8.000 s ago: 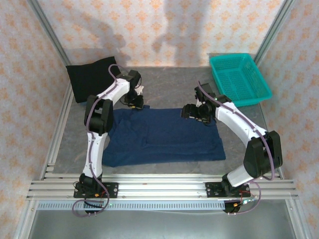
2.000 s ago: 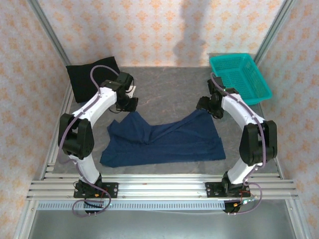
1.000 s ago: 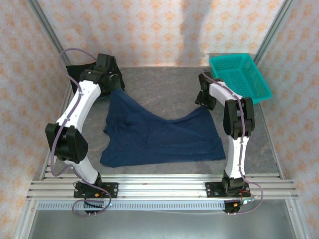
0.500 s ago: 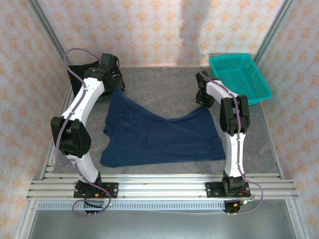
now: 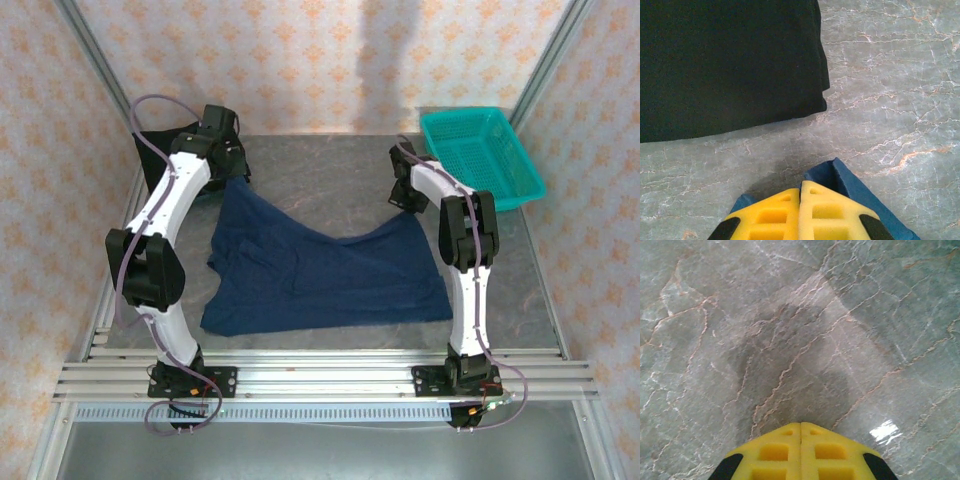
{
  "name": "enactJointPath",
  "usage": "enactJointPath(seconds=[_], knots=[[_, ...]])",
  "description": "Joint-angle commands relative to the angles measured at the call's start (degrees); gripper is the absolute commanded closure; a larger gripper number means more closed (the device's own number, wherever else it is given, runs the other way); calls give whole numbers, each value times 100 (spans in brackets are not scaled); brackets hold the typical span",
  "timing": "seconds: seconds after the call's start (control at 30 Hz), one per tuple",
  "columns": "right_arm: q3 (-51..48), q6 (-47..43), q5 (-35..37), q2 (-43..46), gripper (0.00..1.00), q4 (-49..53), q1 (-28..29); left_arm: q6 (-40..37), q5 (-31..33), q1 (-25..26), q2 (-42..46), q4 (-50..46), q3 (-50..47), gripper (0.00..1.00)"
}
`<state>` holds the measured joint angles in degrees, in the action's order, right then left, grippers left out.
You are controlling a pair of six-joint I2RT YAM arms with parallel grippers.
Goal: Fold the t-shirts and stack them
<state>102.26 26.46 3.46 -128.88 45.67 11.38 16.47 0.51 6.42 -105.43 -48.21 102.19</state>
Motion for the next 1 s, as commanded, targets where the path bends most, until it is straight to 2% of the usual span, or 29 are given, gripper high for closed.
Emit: enactJointPath(seconds=[0.0, 0.33, 0.67, 0.97], knots=[[45, 74, 585, 328, 100, 112, -179, -20, 201, -135, -74, 48, 289, 100], [118, -43, 807, 433, 100, 12, -348, -122, 171, -362, -364, 102, 728, 100], [134, -40, 746, 486, 100, -164, -347, -214, -421, -378, -845, 115, 923, 100], [-474, 14, 529, 1132, 100, -698, -349, -306, -770, -378, -351, 193, 572, 100]])
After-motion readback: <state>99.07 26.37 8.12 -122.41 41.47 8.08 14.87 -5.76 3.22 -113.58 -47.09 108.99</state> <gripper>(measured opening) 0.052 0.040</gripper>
